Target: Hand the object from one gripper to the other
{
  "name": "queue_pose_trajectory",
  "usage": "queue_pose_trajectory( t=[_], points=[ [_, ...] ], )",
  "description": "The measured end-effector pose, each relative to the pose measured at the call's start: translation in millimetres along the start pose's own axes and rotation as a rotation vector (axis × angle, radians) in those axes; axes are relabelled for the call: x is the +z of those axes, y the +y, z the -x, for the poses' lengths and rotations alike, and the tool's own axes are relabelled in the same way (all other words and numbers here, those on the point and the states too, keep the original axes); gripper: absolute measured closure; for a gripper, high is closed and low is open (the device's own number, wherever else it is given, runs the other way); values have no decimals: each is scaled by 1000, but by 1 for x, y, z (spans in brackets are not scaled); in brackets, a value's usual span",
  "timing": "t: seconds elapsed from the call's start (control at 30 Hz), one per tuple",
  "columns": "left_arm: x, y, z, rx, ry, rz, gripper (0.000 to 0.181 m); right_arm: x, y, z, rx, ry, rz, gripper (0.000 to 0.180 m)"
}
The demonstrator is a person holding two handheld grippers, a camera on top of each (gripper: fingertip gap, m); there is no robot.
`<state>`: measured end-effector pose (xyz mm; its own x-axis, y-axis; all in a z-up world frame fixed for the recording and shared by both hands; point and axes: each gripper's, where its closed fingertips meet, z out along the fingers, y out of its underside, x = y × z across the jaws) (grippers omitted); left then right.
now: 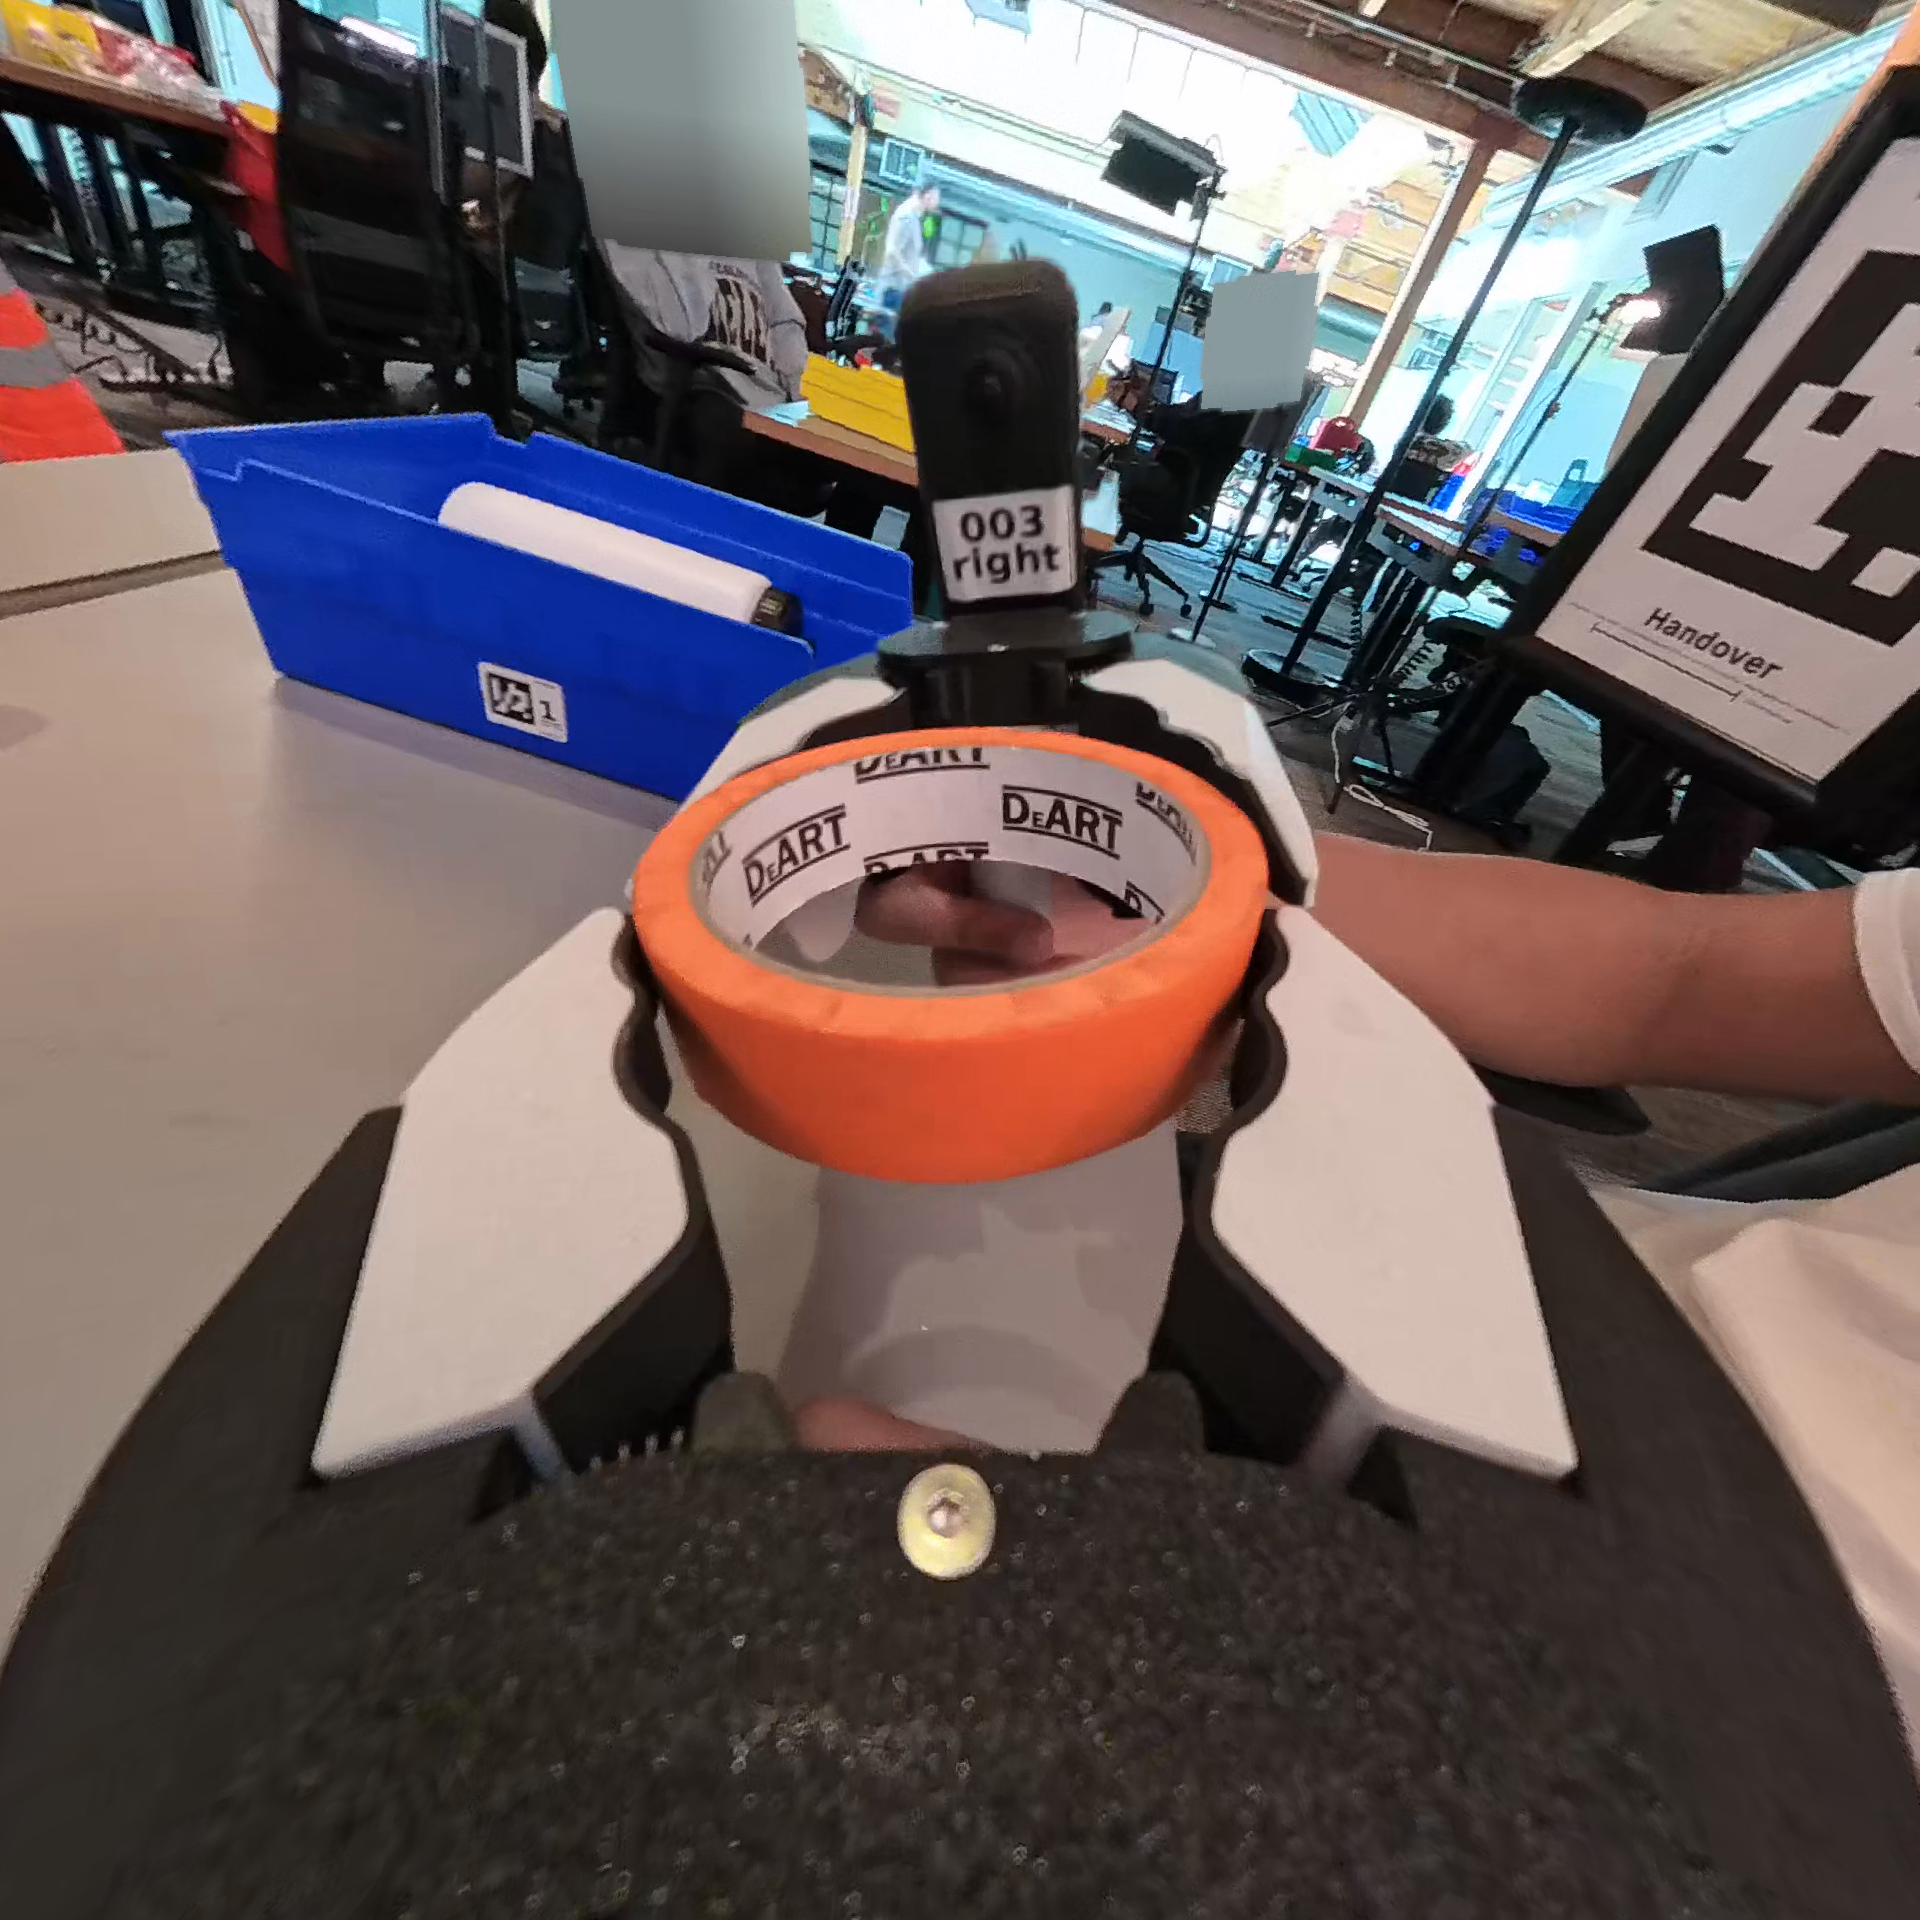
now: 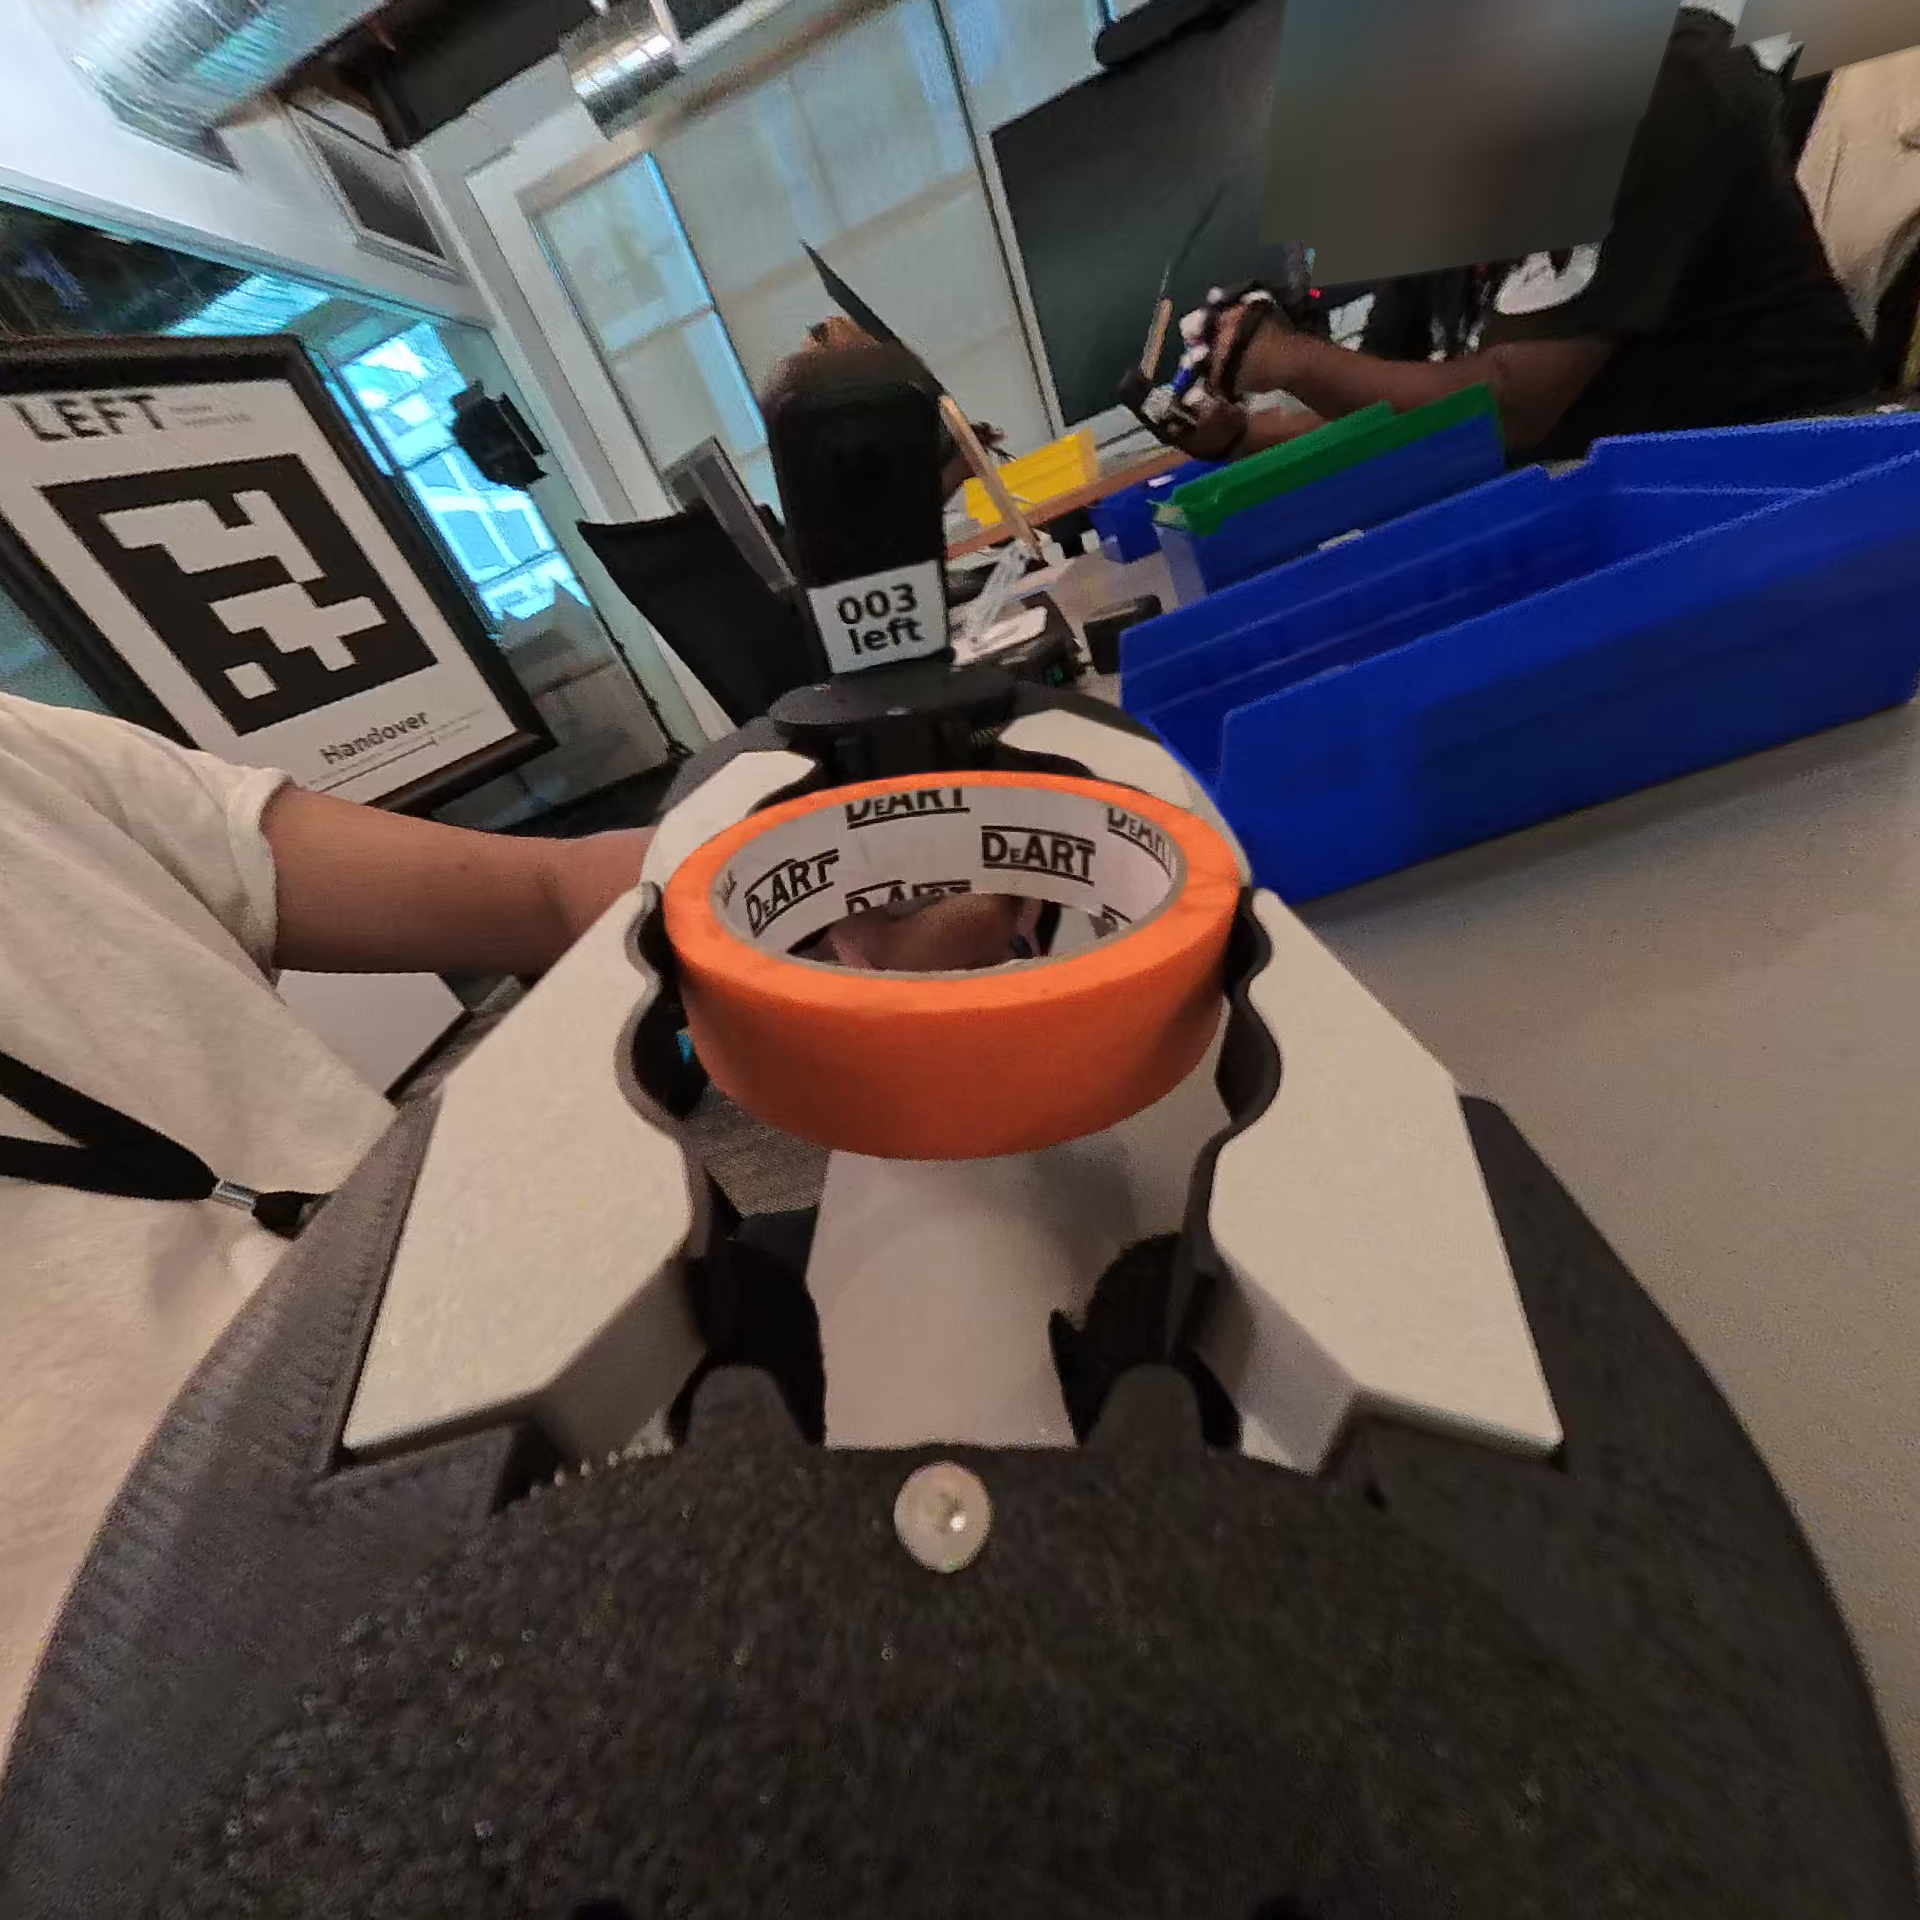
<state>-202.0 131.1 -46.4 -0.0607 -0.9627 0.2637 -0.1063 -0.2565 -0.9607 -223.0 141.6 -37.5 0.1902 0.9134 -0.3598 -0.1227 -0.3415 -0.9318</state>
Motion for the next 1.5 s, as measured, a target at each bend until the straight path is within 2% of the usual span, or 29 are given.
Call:
queue_pose_trajectory(
  t=[0.1, 0.17, 0.23, 0.37, 0.43, 0.5, 0.7, 0.83, 1.0, 1.07, 1.17, 1.27, 1.33, 1.37, 1.43, 1.5],
  points=[
    [-11, -9, 16, -13, -83, -64, 83, -14, -9, -16, -15, 105, -17, 74],
    [-24, -13, 34, -66, -148, -100, 83, -39, -23, -41, -33, 248, -32, 74],
    [-38, -13, 53, -119, -198, -123, 92, -87, -47, -78, -101, 508, -38, 74],
    [-52, -10, 74, -255, -204, -186, 113, -236, -83, -163, -227, 1194, 19, 74],
    [-48, -4, 77, -320, -175, -175, 119, -286, -67, -202, -137, 1352, 104, 74],
    [-42, 3, 74, -344, -138, -146, 119, -307, -49, -234, -55, 1396, 174, 73],
    [-29, 20, 64, -179, -184, -14, 118, -305, -19, -295, 35, 1377, 312, 73],
    [-22, 32, 57, -162, -187, 62, 114, -306, -14, -297, 146, 1392, 289, 73],
    [-18, 57, 63, -107, -267, 272, 107, -307, -9, -289, 233, 1408, 322, 73],
    [-31, 50, 64, -52, -298, 361, 105, -310, -13, -281, 214, 1423, 356, 65],
    [-75, 23, 63, 19, -289, 420, 110, -310, -33, -258, 169, 1410, 310, 65],
    [-145, 11, 85, 83, -333, 564, 111, -304, -61, -221, 85, 1382, 244, 66],
    [-207, 16, 135, 217, -545, 809, 123, -278, -84, -188, -1, 1306, 163, 74],
    [-237, 19, 161, 277, -640, 952, 121, -259, -92, -171, -50, 1251, 139, 76],
    [-284, 34, 197, 303, -703, 1268, 120, -216, -99, -142, -132, 1157, 152, 78],
    [-313, 47, 224, 298, -712, 1524, 114, -169, -89, -118, -189, 1054, 180, 78]
  ],
)
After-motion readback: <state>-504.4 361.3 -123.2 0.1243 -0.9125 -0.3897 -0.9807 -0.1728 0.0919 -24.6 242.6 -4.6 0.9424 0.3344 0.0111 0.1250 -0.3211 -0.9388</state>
